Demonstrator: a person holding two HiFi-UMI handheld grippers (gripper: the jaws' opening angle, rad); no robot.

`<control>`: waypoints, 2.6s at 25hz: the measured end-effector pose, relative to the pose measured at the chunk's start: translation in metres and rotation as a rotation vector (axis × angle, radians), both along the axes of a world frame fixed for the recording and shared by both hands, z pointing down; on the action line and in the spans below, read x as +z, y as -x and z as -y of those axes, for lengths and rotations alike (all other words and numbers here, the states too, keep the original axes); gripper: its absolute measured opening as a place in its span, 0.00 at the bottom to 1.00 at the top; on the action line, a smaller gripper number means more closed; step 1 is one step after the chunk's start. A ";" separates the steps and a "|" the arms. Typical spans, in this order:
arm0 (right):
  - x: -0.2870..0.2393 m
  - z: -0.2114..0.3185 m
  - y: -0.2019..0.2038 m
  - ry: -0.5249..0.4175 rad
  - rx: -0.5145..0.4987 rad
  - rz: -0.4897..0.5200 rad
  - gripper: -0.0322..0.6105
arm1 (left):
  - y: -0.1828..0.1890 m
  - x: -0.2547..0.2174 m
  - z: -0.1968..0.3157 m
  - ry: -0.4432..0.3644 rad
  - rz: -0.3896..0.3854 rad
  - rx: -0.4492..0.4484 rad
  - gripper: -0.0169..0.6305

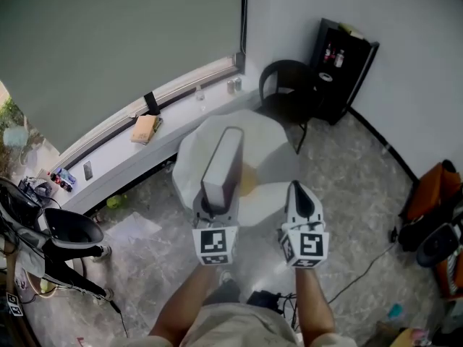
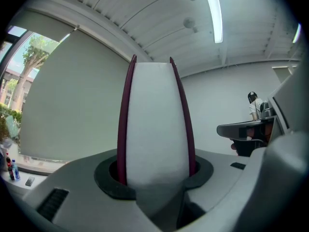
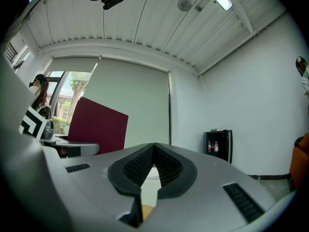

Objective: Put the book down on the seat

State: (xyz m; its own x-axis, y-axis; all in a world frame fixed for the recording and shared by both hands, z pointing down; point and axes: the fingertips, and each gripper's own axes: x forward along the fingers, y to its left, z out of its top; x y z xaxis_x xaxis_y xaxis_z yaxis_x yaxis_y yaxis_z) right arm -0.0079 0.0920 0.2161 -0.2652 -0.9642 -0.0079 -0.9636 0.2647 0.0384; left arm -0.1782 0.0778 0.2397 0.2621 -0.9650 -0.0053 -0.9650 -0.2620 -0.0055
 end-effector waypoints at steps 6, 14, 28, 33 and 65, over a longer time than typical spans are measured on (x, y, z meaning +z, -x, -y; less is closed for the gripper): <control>0.008 0.070 0.012 0.030 0.028 -0.005 0.06 | 0.012 0.013 0.075 0.037 0.000 0.023 0.37; 0.022 0.114 0.004 0.019 0.065 -0.009 0.06 | 0.012 0.040 0.127 0.079 0.014 0.045 0.37; 0.086 0.236 -0.064 0.095 0.062 0.001 0.06 | -0.038 0.123 0.250 0.215 0.061 0.012 0.37; 0.122 0.294 -0.094 0.173 0.037 0.050 0.06 | -0.071 0.157 0.303 0.281 0.093 0.004 0.37; 0.454 0.357 -0.116 0.616 -0.053 0.049 0.06 | -0.135 0.549 0.377 0.864 0.250 -0.052 0.37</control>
